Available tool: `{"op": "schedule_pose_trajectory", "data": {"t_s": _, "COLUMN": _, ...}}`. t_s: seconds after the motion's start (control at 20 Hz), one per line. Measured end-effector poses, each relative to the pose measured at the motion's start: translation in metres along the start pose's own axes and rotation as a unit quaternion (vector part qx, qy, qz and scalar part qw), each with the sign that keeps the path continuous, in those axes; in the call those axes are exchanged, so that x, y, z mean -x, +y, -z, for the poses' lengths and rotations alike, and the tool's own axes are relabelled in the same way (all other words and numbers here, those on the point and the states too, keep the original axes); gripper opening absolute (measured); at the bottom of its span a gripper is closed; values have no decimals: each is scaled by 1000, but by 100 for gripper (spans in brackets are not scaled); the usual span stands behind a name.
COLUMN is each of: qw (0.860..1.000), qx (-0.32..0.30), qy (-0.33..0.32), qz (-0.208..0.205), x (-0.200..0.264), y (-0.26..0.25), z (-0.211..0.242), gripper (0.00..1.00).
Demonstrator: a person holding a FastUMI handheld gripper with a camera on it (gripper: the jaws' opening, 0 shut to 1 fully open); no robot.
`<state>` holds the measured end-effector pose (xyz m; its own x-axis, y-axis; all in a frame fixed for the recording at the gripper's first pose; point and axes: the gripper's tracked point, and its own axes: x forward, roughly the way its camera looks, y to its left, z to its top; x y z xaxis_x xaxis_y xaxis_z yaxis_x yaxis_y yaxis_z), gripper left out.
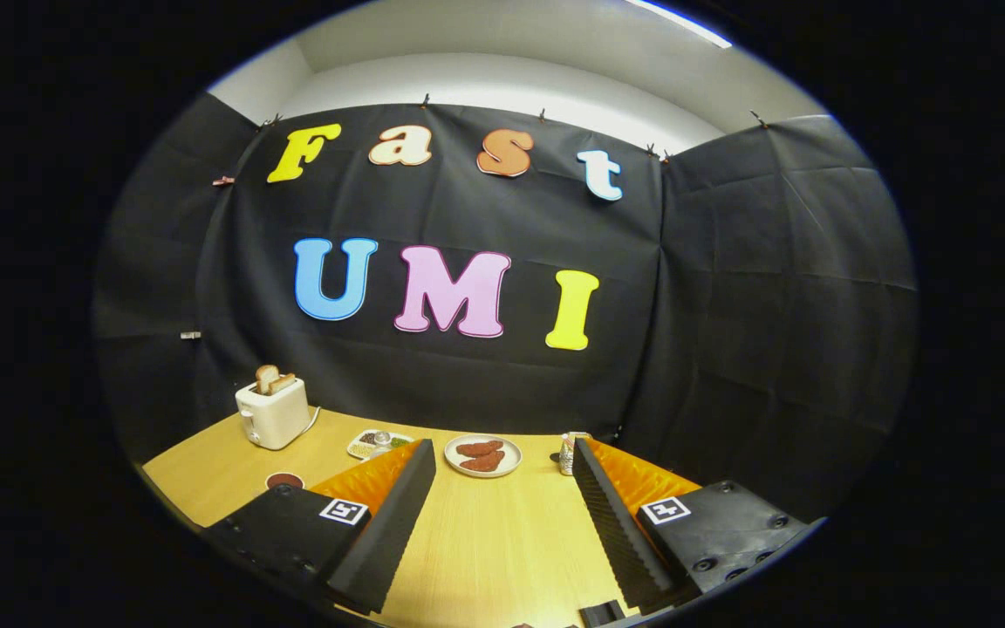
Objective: Take the bottle from table, then pour the juice into the cup, finally place the bottle on the coaster
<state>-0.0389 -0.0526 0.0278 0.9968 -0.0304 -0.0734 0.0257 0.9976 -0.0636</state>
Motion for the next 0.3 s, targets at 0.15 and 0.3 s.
{"op": "schedule_pose_trajectory", "data": {"t_s": 0.15, "qw": 1000, "qx": -17, "qy": -1, "qz": 4, "x": 3, "y": 2, "z": 2, "gripper": 97}}
{"op": "schedule_pose_trajectory", "data": {"t_s": 0.3, "qw": 999, "qx": -33, "qy": -1, "qz": 9, "x": -3, "y": 4, "z": 0, "gripper": 97}}
